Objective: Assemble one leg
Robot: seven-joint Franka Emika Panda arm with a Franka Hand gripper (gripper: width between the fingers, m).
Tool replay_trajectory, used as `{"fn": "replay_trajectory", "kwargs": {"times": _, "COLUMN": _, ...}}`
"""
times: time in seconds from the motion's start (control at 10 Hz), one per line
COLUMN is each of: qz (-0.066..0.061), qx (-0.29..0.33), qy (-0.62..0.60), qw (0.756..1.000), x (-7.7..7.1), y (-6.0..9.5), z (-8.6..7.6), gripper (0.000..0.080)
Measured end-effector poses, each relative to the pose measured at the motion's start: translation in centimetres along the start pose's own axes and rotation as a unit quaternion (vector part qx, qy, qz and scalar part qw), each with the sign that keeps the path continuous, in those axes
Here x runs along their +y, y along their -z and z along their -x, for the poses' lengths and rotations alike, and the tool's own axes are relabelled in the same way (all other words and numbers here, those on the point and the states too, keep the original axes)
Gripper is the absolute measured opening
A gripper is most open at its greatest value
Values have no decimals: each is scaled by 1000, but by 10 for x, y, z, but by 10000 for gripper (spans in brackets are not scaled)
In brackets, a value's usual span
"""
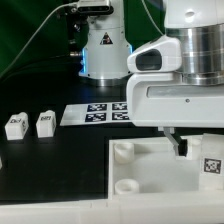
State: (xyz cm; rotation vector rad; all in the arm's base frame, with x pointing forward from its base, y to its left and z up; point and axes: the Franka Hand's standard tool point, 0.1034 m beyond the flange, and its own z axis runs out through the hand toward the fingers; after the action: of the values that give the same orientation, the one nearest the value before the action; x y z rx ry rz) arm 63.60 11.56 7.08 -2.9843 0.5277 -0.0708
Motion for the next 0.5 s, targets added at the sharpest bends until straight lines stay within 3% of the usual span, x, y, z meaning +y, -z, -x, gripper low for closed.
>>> {"fn": "replay_trajectory", "kwargs": {"times": 0.2, "qz": 0, "qx": -1, "qy": -43, "qw": 999, "x": 0, "y": 0, "z": 0, "gripper": 645}}
{"fn": "replay_trajectory", "kwargs": {"times": 0.4, "qz": 0, "qx": -1, "qy": -116, "qw": 993, "x": 0, "y": 0, "z": 1, "gripper": 314}}
{"fn": "replay_trajectory", "kwargs": {"times": 0.5, "qz": 1, "qx": -2, "qy": -180, "qw": 984, "x": 2, "y": -1, "z": 1, "gripper": 314}}
